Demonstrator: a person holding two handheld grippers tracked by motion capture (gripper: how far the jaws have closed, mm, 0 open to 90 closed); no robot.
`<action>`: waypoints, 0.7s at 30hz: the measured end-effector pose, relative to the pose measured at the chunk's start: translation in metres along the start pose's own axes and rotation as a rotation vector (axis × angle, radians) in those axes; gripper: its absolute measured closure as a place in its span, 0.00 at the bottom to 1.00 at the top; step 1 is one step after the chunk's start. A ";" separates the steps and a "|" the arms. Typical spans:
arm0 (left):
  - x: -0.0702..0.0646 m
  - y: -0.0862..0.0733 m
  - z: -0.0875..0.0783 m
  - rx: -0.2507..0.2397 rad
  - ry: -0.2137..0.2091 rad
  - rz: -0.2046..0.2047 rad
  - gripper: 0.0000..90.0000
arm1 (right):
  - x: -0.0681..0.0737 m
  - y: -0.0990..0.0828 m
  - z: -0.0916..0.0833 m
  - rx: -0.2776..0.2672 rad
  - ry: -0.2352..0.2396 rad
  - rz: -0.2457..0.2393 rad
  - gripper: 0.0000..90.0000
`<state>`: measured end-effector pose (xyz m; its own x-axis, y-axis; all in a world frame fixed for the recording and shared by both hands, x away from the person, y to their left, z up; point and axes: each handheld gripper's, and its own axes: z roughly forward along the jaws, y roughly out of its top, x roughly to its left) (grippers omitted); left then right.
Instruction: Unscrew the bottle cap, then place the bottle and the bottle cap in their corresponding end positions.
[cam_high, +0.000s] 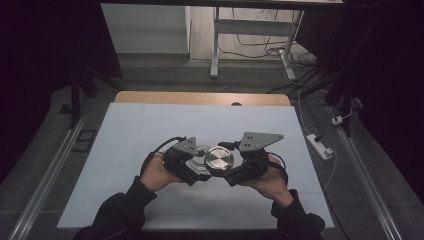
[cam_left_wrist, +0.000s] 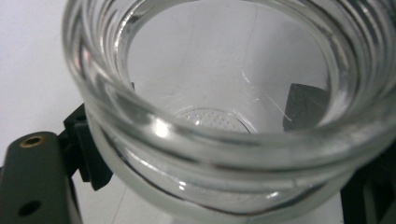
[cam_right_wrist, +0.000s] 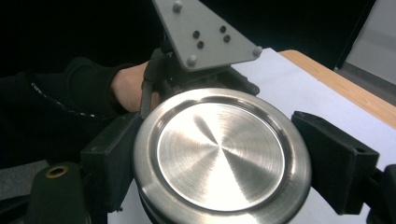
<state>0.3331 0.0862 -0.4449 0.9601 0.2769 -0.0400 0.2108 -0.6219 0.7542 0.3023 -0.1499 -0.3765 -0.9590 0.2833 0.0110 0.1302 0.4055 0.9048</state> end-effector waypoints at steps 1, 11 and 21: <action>0.001 0.000 0.000 -0.002 0.005 -0.005 0.17 | 0.001 -0.001 0.000 0.003 0.002 0.002 0.21; 0.010 -0.003 -0.005 -0.020 0.047 -0.048 0.17 | 0.003 -0.010 0.005 0.023 0.003 0.027 0.21; 0.016 -0.005 -0.004 -0.024 0.087 -0.072 0.17 | 0.010 -0.017 0.011 0.034 0.004 0.016 0.21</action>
<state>0.3470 0.0969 -0.4467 0.9228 0.3834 -0.0383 0.2731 -0.5807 0.7669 0.2934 -0.1443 -0.3962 -0.9577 0.2864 0.0275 0.1541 0.4302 0.8895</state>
